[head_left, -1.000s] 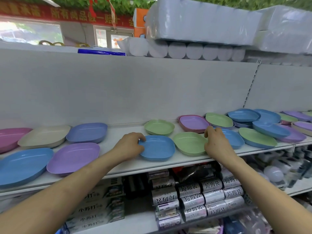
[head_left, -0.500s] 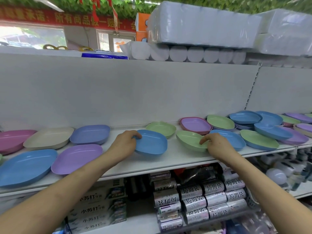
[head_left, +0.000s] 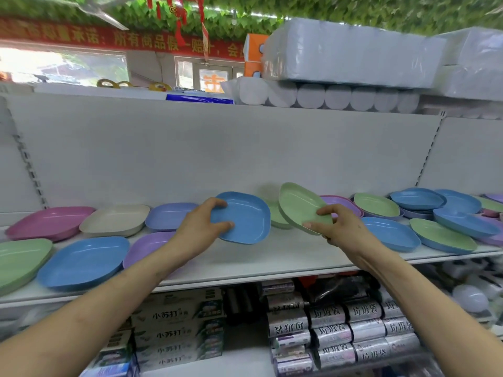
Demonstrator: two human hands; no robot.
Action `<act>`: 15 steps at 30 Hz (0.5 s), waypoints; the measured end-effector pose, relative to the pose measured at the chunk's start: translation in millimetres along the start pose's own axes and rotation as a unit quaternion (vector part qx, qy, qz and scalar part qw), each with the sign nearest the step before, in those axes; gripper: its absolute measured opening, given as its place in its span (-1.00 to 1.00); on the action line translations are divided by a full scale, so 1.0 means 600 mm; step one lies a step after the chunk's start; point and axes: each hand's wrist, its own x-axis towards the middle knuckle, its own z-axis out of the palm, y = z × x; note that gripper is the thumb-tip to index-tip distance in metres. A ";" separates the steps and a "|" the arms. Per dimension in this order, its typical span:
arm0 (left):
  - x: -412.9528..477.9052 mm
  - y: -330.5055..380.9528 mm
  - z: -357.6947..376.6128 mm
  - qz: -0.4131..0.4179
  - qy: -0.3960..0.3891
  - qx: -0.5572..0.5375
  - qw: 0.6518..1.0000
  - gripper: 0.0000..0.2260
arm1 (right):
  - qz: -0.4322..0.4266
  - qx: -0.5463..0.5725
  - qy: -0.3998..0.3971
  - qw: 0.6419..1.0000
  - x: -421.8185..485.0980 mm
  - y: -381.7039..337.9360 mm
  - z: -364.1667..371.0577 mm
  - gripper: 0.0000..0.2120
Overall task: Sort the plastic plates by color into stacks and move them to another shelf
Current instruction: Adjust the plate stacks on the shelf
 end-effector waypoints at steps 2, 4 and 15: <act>-0.007 -0.007 -0.022 0.001 0.007 -0.001 1.000 -0.59 | -0.009 0.014 -0.022 1.000 -0.007 -0.018 0.025 -0.44; -0.017 -0.017 -0.050 -0.005 0.020 -0.005 1.000 -0.57 | -0.022 0.006 -0.047 0.999 -0.016 -0.036 0.055 -0.40; -0.083 -0.125 -0.263 -0.031 0.079 0.011 0.996 -0.55 | -0.115 -0.076 -0.111 0.984 -0.088 -0.139 0.245 -0.35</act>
